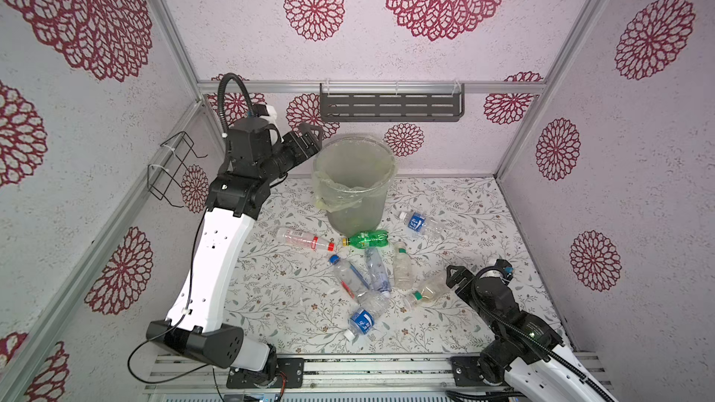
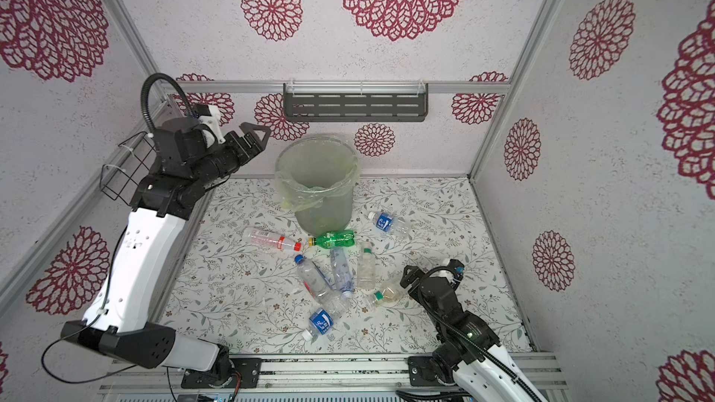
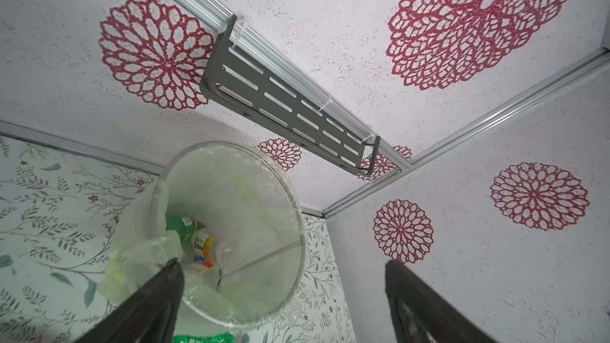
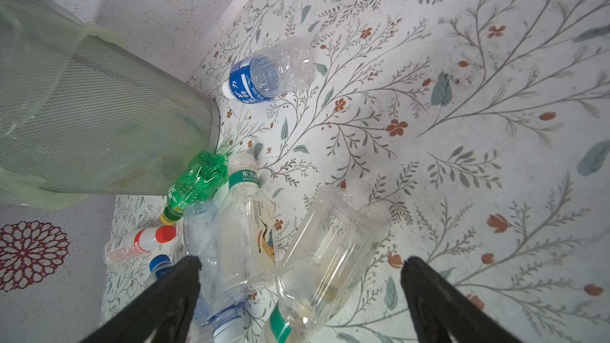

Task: Throw the plastic bottles in the bin
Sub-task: Throw the plastic bottle into the trash bin.

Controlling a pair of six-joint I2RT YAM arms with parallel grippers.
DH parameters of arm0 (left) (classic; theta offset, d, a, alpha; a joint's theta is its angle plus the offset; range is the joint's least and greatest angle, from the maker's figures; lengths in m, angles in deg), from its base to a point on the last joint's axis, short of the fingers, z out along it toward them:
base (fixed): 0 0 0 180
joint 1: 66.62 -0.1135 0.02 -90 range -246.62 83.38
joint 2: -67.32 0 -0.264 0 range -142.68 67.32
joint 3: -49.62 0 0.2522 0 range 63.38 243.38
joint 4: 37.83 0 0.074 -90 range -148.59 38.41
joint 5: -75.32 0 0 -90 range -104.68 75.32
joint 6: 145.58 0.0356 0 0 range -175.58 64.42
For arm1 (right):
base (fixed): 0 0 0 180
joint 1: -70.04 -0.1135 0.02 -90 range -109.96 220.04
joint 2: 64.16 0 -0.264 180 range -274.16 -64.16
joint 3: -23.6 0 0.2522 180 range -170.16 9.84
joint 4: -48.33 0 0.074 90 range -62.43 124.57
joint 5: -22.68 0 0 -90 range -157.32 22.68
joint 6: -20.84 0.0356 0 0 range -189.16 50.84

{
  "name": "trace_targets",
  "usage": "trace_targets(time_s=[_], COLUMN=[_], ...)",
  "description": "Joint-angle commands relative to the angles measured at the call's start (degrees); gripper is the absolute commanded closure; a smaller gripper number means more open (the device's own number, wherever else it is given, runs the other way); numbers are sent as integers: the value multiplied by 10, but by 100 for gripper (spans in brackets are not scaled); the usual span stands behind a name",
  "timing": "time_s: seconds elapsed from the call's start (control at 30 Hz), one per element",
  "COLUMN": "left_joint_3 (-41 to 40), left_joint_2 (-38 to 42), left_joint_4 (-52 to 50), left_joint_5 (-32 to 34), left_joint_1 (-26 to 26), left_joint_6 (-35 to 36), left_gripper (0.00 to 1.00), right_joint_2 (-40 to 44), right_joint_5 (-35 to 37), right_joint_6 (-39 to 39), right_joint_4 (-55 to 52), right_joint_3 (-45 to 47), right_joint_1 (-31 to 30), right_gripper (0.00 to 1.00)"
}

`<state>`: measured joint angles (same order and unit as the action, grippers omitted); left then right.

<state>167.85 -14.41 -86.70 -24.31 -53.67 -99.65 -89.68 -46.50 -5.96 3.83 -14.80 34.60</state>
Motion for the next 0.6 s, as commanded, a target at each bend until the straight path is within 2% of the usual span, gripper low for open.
trace_targets(time_s=[0.0,0.3,0.57], left_joint_3=[-73,-253,-352], left_joint_2=[37,155,208], left_joint_4=[8,16,12], left_joint_5=[-21,-29,-9], left_joint_1=[-9,-17,-21], left_joint_6=[15,28,47], left_gripper=[3,3,3], right_joint_2=[-17,-61,-110], right_joint_5=[12,2,2], right_joint_6=[25,70,86], right_joint_4=[-33,-64,-55], right_joint_3=[-32,-55,-74], right_joint_1=[-1,0,0], right_gripper=[1,1,1])
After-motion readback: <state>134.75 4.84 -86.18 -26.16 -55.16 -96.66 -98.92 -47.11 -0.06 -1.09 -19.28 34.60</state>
